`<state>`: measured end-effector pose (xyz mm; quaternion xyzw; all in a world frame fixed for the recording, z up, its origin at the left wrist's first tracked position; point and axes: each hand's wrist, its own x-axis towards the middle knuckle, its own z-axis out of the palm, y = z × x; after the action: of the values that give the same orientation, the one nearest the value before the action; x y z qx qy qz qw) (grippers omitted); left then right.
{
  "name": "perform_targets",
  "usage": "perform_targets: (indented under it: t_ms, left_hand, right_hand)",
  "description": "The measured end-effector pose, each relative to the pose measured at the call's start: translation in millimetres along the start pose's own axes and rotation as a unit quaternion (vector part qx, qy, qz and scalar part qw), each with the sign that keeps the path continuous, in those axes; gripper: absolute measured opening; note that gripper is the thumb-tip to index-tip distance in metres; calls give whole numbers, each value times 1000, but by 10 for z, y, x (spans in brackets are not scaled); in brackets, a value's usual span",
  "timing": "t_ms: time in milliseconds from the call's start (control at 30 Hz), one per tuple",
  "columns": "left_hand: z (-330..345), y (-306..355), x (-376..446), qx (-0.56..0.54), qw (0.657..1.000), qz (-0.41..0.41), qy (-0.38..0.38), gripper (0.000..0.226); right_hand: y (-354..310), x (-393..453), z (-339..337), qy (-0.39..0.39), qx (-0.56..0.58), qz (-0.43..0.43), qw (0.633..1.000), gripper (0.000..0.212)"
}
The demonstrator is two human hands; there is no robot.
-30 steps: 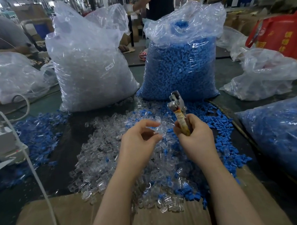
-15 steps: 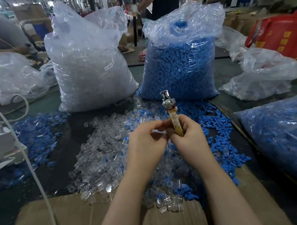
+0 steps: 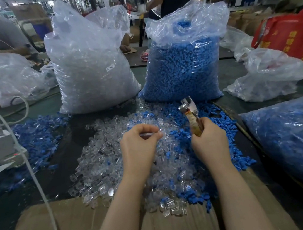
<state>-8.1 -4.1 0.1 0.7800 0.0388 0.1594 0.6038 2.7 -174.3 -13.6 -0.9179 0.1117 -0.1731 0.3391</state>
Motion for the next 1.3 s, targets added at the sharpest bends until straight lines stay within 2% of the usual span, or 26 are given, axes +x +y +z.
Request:
perform_targets:
  t_ms: [100,300,633,833,933,1067,1167,1300]
  left_hand:
    - [-37,-11,14,-22,1000,-8,6,14]
    - [-60,-5,21,-49,998,-25,-4,14]
    - [-45,-7,8,-55,997,-46,-23,14]
    - [-33,-3,14,-71,995,-59,-30,13]
    - [-30,9,10,-87,993,-68,-37,13]
    - [-18,37,7,-119,989,-82,-42,12]
    - [-11,62,-1,-127,987,-87,-49,10]
    - [-2,97,-14,-149,982,-100,-52,9]
  right_hand:
    - [76,38,-1,-28,-103,54,993,11]
    - [-24,-5,75,-112,-171,-22,979,10]
    - [-46,-31,108,-101,-177,-47,978,7]
    - [-37,-44,108,-68,-161,-39,984,13]
    - [-55,-31,89,-40,-100,-22,994,23]
    - [-120,-39,64,-37,67,-27,997,12]
    - [-176,-82,43,-52,190,-50,979,7]
    - [-254,-132,33,-70,291,-84,950,14]
